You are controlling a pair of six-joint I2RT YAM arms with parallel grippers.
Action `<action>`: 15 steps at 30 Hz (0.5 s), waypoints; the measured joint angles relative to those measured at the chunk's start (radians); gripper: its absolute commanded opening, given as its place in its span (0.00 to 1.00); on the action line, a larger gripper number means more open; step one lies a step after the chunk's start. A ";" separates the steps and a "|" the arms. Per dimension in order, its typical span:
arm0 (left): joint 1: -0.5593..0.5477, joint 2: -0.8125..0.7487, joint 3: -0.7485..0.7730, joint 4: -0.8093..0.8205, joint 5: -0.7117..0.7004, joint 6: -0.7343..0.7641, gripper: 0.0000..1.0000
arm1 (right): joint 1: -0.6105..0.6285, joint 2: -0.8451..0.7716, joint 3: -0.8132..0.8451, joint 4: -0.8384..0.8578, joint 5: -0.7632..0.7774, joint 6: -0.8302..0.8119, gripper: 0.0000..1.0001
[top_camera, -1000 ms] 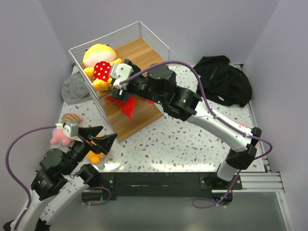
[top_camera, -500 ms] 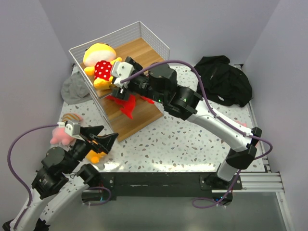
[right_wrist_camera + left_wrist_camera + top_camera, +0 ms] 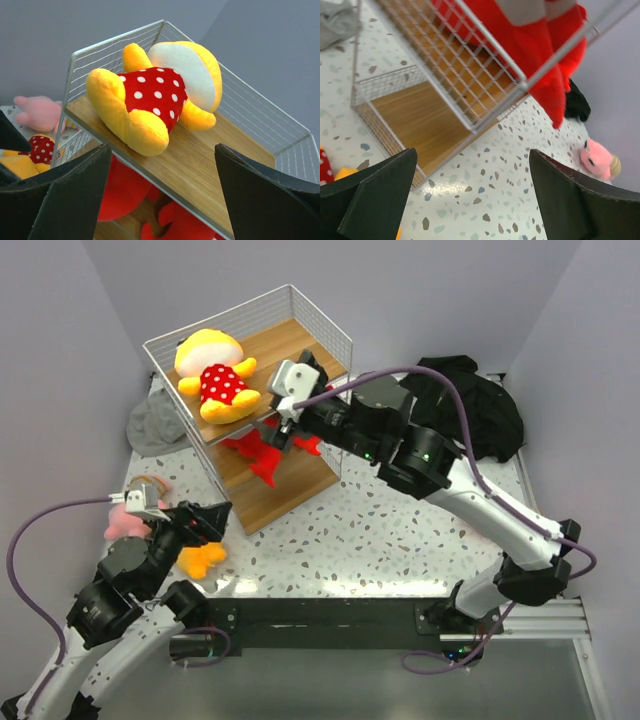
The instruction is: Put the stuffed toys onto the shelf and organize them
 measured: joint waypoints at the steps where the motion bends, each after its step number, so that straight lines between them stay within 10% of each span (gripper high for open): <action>1: 0.000 0.000 0.005 -0.018 -0.040 -0.027 0.97 | 0.000 -0.021 -0.012 0.001 -0.001 0.005 0.88; 15: 0.000 0.244 0.068 -0.443 -0.499 -0.638 0.84 | -0.001 -0.347 -0.304 0.061 -0.027 0.230 0.88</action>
